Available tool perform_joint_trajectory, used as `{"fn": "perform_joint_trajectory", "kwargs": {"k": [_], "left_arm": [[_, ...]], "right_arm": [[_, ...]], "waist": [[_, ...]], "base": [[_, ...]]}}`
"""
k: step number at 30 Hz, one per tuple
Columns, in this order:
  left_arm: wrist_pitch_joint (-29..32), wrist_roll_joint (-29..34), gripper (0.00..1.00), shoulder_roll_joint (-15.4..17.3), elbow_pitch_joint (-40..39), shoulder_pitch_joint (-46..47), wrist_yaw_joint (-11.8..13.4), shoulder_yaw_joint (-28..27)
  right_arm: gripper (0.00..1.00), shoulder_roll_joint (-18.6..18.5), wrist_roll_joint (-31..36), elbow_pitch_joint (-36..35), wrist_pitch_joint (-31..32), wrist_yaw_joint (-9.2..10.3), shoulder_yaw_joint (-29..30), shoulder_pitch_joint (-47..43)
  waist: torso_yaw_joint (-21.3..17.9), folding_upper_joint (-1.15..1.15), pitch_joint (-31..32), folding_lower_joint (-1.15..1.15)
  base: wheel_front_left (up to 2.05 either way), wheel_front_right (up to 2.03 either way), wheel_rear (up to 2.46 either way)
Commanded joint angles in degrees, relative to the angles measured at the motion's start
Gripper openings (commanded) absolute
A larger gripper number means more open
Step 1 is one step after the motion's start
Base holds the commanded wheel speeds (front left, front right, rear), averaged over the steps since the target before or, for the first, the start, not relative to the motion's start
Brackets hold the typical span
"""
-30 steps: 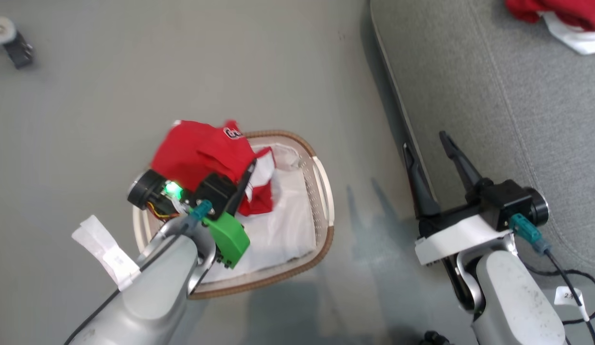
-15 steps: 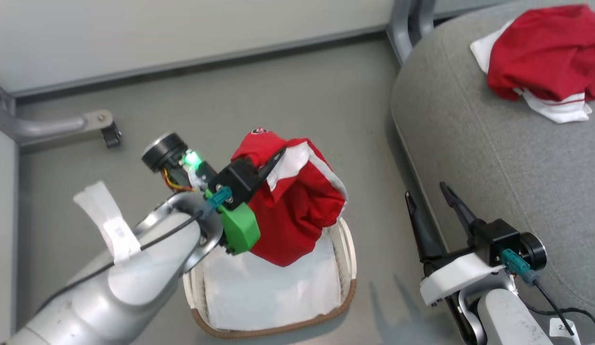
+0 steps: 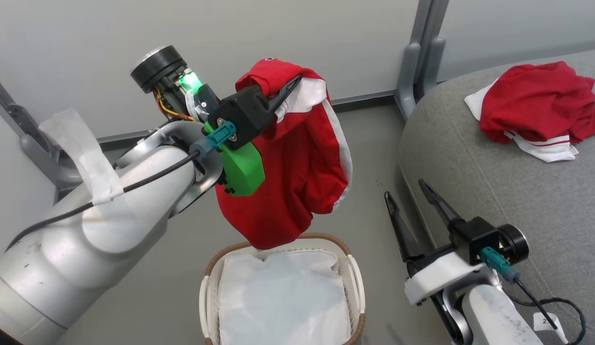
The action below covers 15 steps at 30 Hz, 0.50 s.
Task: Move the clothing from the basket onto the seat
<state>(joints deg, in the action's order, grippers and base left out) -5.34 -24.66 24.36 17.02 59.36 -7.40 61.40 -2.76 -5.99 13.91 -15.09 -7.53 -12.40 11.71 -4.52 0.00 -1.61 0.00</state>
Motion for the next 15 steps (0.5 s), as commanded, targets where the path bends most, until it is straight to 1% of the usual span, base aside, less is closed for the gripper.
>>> {"fn": "perform_joint_trajectory", "kwargs": {"k": [1, 5, 10, 15], "left_arm": [[-0.2, -0.5, 0.0, 0.2, 0.2, 1.1, -0.1, 0.2], [-0.8, -1.3, 0.0, -0.3, 0.7, 2.1, -0.1, 0.6], [-1.4, -1.7, 0.0, -1.0, 0.5, 2.7, -0.1, 2.2], [-1.8, -1.8, 0.0, -1.4, -0.7, 3.0, -0.1, 4.1]], "right_arm": [[1.0, -0.2, 0.5, -0.1, -0.1, 0.08, -0.5, 1.2], [1.0, -0.2, 1.3, 0.6, -0.1, 0.08, -2.5, 4.3], [1.0, -0.4, 3.7, 3.9, -0.1, 0.08, -5.4, 9.3], [1.0, -3.1, 2.7, 8.4, -0.1, 0.08, -9.7, 14.0]], "waist": [[-0.3, 0.0, 0.4, 0.0], [-0.7, 0.0, 0.6, 0.0], [-0.9, 0.0, 1.1, 0.0], [-0.4, 0.0, 1.6, 0.0]], "base": [[0.0, 0.0, 0.0], [0.0, 0.0, 0.0], [0.0, 0.0, 0.0], [0.0, 0.0, 0.0]]}}
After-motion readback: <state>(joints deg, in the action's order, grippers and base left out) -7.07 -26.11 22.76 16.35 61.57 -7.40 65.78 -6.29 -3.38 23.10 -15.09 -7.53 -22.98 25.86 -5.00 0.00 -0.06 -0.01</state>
